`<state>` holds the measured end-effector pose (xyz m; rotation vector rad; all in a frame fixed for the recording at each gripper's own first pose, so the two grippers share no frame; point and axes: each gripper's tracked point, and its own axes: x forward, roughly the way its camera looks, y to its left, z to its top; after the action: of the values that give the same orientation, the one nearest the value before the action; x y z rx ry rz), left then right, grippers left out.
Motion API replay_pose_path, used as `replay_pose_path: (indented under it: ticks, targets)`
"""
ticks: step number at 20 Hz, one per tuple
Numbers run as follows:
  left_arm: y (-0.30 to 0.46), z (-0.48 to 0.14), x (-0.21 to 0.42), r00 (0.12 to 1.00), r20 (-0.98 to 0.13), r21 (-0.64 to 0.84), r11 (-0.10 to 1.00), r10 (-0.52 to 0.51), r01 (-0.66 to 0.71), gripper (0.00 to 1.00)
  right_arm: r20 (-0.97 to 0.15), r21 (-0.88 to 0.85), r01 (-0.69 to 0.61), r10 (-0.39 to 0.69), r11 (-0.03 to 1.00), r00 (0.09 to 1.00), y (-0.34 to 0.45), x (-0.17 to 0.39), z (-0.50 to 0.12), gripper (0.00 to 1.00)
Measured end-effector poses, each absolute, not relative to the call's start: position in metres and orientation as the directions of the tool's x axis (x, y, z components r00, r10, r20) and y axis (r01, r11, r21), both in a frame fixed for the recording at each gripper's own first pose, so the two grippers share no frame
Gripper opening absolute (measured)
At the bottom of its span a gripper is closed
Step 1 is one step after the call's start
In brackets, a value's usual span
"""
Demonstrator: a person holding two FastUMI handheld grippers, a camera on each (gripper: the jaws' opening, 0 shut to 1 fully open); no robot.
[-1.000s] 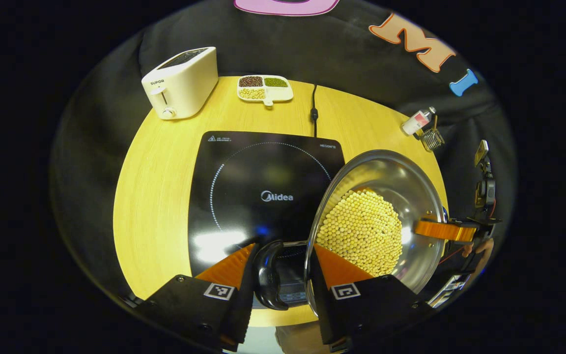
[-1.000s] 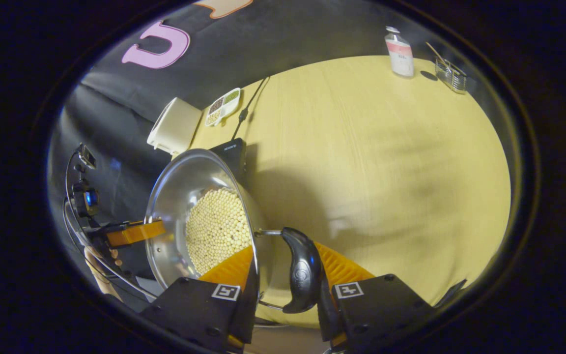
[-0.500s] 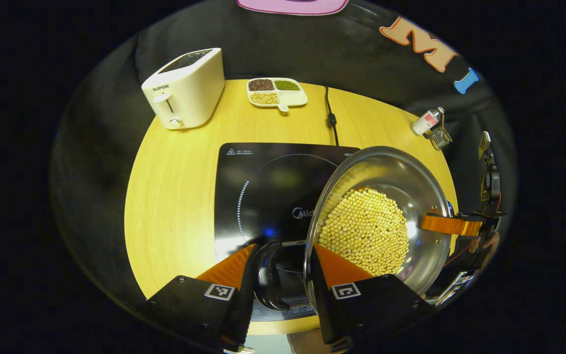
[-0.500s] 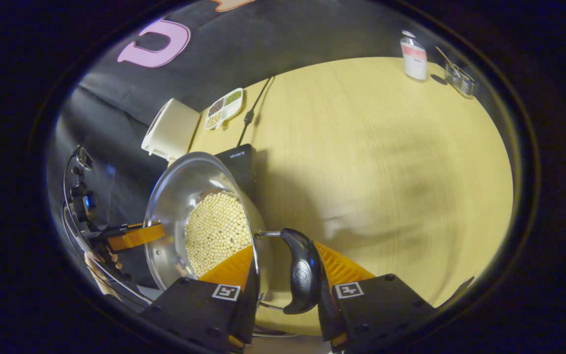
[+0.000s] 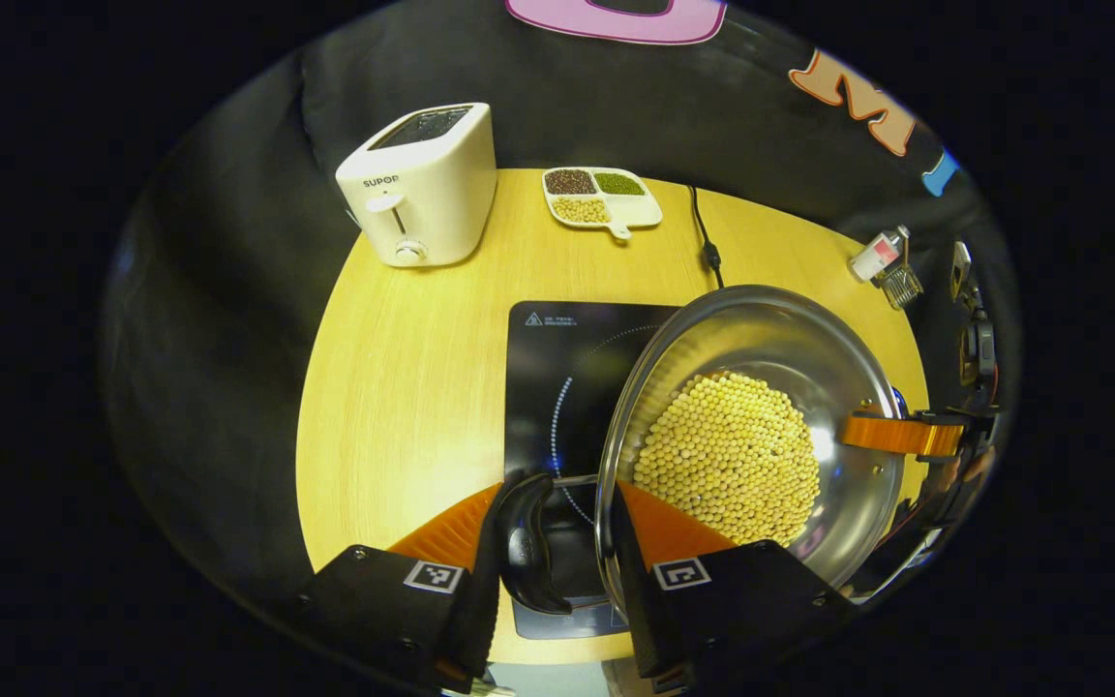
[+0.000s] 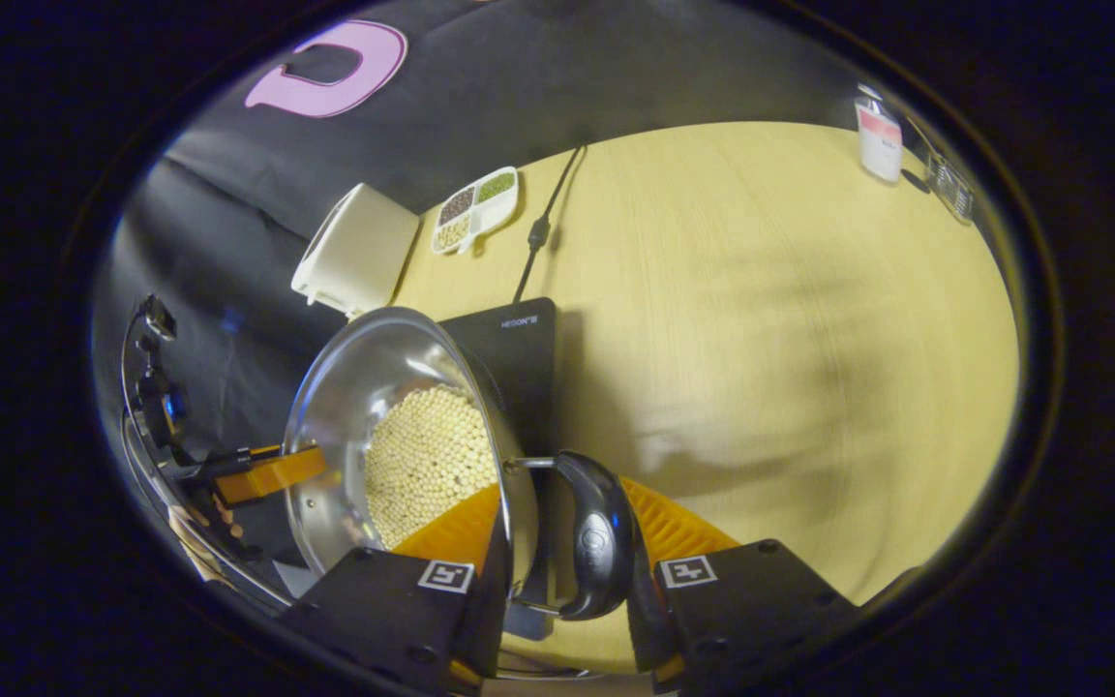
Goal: First push the handle of the pot to place it horizontally, then grasp the pot with both hands and set it on the induction cooktop.
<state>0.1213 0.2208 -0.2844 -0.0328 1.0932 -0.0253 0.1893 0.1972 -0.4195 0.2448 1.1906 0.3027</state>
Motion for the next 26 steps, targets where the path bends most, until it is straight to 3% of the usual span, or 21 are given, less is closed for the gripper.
replay_pose_path:
  ticks: [20,21,22,25,26]
  targets:
    - [0.247,-0.304,0.143,0.492,-0.870,-0.037,0.999,-0.039,0.014,0.58,-0.865,0.306,-0.072,0.309,0.949,0.395,0.217,0.211,-0.437,0.55]
    - [0.247,-0.304,0.142,0.491,-0.870,-0.039,0.999,-0.039,0.009,0.60,-0.865,0.310,-0.074,0.313,0.948,0.393,0.218,0.211,-0.438,0.55]
    - [0.248,-0.303,0.143,0.494,-0.869,-0.037,0.999,-0.035,0.005,0.61,-0.864,0.309,-0.078,0.314,0.948,0.393,0.217,0.210,-0.438,0.48]
    - [0.250,-0.301,0.142,0.503,-0.864,-0.017,1.000,-0.014,-0.001,0.65,-0.857,0.338,-0.087,0.344,0.937,0.383,0.225,0.206,-0.439,0.51]
    - [0.249,-0.299,0.143,0.511,-0.859,-0.015,1.000,-0.014,0.003,0.67,-0.853,0.345,-0.097,0.355,0.934,0.382,0.224,0.205,-0.436,0.59]
